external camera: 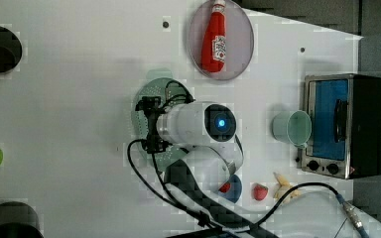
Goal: Drag strainer right to left.
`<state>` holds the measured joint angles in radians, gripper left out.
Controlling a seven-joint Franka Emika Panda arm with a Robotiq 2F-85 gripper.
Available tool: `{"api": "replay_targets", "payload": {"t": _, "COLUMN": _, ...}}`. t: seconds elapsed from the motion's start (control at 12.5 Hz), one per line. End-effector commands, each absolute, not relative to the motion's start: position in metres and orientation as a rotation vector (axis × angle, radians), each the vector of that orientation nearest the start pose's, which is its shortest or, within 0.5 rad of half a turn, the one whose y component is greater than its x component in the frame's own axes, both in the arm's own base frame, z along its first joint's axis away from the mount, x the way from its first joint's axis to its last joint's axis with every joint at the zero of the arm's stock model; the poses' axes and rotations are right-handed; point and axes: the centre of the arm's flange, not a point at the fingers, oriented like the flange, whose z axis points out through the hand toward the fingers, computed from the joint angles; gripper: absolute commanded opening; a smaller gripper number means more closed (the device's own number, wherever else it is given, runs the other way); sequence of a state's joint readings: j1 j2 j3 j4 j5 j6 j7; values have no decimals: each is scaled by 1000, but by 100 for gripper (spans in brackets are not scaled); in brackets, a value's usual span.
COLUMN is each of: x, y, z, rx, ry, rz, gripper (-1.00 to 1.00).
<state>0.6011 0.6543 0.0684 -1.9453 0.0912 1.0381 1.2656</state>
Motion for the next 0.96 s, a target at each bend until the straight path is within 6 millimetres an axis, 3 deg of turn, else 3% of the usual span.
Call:
{"api": "replay_targets", "payload": {"t": 0.08, "x": 471, "y": 406, "z": 141, "rx": -2250, "ry": 2137, "rz": 150, "gripper": 100}}
{"api": "replay_targets", "payload": {"t": 0.72, "x": 472, "y": 423, "z": 151, "rx": -2192, "ry": 2168, "rz": 147, "gripper": 100}}
{"api": "replay_targets", "payload": {"t": 0.8, "x": 474, "y": 421, "z": 155, "rx": -2225, "ry": 2144, "rz": 136, "gripper": 100}}
{"api": "replay_targets", "payload": {"t": 0.96, "x": 483, "y": 409, "z": 183, "rx": -2348, "ry": 2046, "rz": 107, "gripper": 100}}
